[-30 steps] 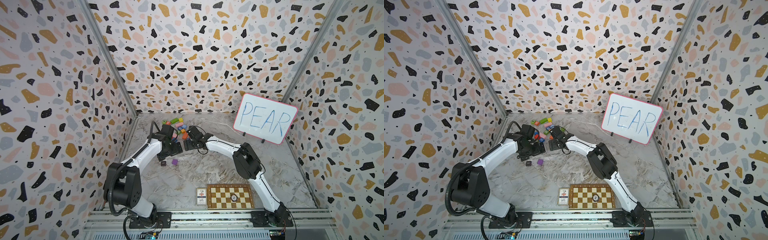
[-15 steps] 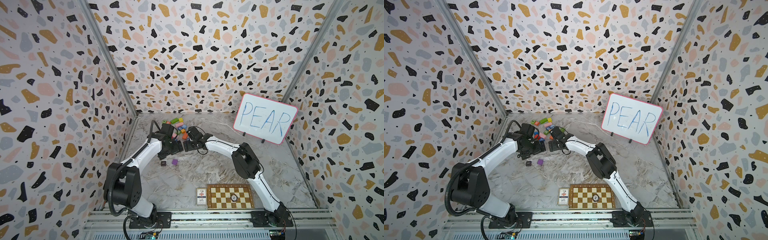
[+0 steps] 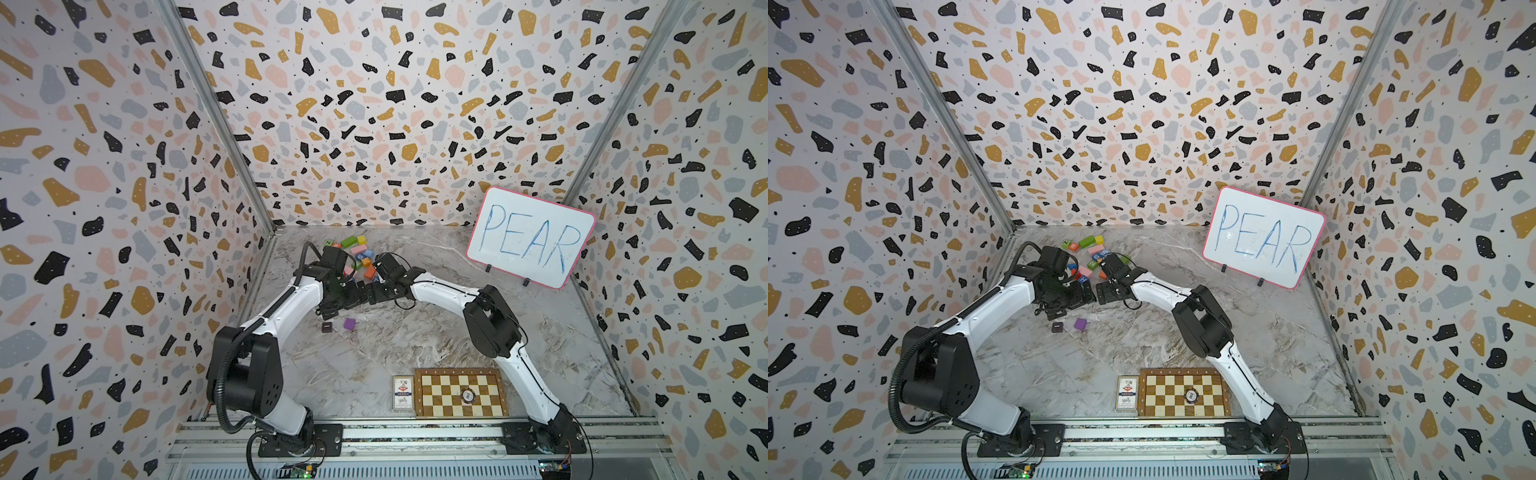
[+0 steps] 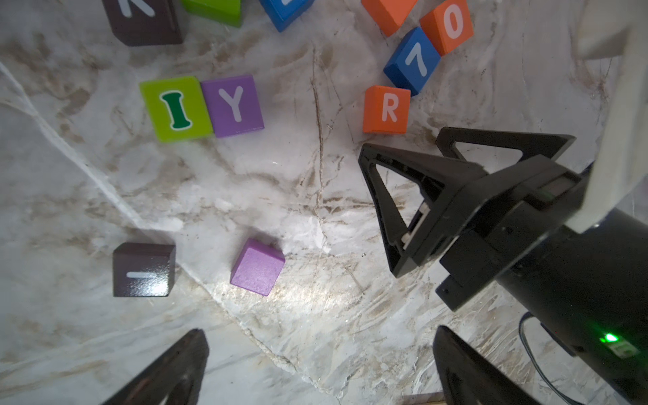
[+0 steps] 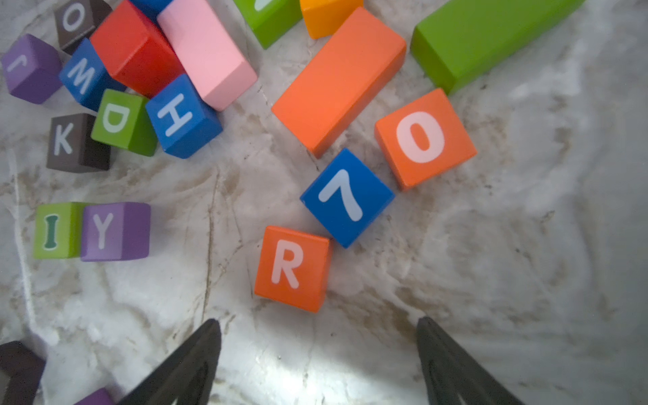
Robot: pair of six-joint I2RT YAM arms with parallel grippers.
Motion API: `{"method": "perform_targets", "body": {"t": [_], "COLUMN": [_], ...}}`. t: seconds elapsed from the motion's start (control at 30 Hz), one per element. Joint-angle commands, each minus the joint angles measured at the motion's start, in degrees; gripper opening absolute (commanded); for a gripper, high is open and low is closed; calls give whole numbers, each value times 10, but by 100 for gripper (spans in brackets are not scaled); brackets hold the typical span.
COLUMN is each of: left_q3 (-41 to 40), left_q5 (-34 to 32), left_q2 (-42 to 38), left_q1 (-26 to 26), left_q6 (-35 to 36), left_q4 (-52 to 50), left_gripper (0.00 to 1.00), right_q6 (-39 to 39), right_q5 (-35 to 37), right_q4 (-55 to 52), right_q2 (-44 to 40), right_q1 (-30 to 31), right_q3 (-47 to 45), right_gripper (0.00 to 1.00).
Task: Spell the uppercase word “pear” with letter blocks
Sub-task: Pick up the letter block from the center of the board.
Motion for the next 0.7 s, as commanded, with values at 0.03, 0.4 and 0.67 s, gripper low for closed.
{"method": "perform_targets", "body": {"t": [0.03, 0.4, 0.67], "left_q3": [16, 4, 5], "left_q5": [17, 34, 53], "left_q2": [-18, -22, -14], "left_q1": [7, 24, 35], "left_q6": [12, 20, 26], "left_q4": [8, 20, 18], "left_gripper": [99, 99, 99], "right_q6": [7, 9, 13], "right_q5": [-4, 9, 11], "right_q4": [6, -3, -6], "right_q2": [-36, -37, -33], "right_q1": [-1, 0, -1], "right_q3": [-2, 10, 19], "right_gripper": [88, 87, 88]}}
